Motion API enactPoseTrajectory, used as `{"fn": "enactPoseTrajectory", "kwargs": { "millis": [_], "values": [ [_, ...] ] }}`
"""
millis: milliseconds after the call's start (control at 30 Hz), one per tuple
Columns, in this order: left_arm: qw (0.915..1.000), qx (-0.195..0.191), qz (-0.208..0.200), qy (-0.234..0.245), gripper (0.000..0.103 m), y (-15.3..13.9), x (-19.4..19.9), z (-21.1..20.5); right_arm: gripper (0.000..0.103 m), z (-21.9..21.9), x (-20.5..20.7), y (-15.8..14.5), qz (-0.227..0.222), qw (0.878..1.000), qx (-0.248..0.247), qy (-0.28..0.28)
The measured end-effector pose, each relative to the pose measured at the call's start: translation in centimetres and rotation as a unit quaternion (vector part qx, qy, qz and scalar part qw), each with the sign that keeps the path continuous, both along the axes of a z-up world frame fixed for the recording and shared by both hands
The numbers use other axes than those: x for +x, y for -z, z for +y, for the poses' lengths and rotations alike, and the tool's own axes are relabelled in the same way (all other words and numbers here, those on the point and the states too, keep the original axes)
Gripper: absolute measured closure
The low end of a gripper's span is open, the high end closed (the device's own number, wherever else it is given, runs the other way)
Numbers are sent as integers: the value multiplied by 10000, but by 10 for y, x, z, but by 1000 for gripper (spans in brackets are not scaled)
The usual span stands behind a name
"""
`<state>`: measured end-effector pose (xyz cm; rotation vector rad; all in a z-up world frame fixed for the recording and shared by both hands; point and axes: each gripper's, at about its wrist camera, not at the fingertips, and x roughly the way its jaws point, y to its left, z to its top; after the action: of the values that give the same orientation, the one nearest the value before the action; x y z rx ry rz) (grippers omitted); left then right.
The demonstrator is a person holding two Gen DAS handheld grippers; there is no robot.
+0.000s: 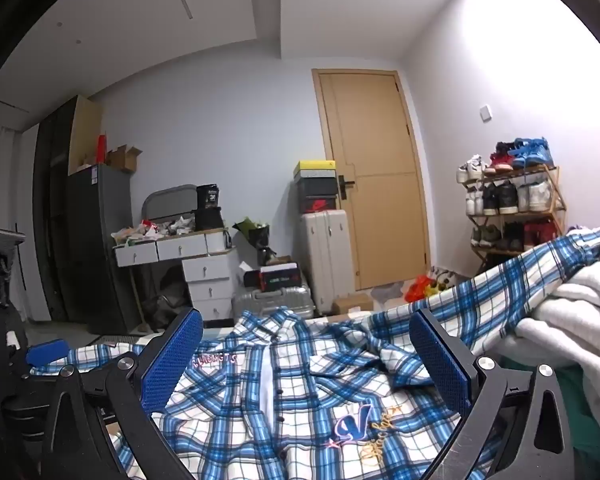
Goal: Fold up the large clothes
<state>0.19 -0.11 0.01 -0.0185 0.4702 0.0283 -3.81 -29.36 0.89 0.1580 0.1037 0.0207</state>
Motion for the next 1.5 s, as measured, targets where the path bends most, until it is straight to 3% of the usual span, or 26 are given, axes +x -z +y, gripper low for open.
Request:
{"fn": "enactPoseTrajectory", "kwargs": {
  "millis": [100, 367, 1500],
  "values": [
    [9992, 345, -211, 39, 1, -2, -4, -12, 0, 1, 0, -1, -5, 10000, -51, 8],
    [9996, 123, -237, 91, 1, -2, -10, -5, 0, 7, -4, 0, -13, 9999, -140, -24],
    [9998, 62, -154, 79, 1, 1, -7, 1, 0, 0, 5, 6, 136, 9998, -66, -91]
  ]
}}
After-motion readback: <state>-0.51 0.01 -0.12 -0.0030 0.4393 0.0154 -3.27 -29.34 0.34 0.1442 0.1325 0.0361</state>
